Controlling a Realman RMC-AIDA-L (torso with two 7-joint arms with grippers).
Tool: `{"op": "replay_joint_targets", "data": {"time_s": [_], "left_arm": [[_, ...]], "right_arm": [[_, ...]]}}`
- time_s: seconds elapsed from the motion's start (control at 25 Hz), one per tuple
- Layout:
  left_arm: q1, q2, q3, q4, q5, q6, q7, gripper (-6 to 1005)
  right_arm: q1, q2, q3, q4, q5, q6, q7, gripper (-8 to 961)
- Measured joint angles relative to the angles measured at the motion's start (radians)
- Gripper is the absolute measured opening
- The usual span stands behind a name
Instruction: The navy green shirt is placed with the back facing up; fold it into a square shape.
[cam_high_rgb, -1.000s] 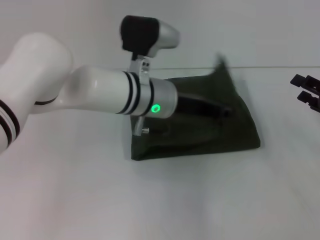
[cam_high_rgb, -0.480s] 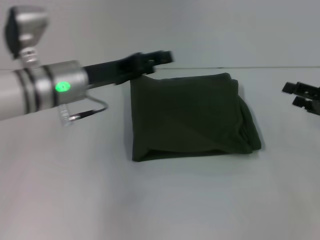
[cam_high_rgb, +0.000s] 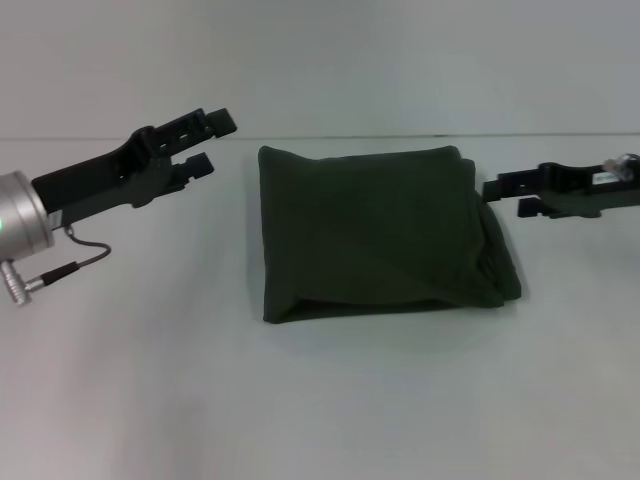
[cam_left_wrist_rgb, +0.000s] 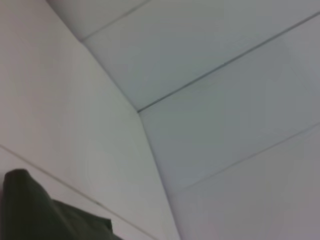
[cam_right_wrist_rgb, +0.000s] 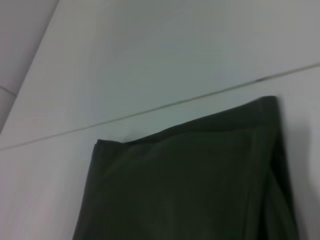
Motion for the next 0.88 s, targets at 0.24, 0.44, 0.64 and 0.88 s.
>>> {"op": "replay_joint_targets", "data": {"time_s": [0.24, 0.44, 0.64, 0.88], "left_arm": [[0.012, -0.001, -0.024, -0.002, -0.004, 0.025, 0.025, 926], [0.013, -0.003, -0.026, -0.007, -0.006, 0.025, 0.041, 926], [0.014, -0.005, -0.026, -0.014, -0.010, 0.020, 0.043, 925], [0.008, -0.009, -0.027, -0.017, -0.010, 0.012, 0.046, 925]], "right_arm": [[0.080, 0.029, -0.081, 0.015, -0.099, 0.077, 0.132, 760], [0.105, 0.051, -0.108, 0.063, -0.107, 0.142, 0.155, 760], [0.108, 0.063, -0.164, 0.065, -0.115, 0.163, 0.184, 760], [0.098, 0.066, -0.175, 0.053, -0.123, 0.185, 0.203, 760]]}}
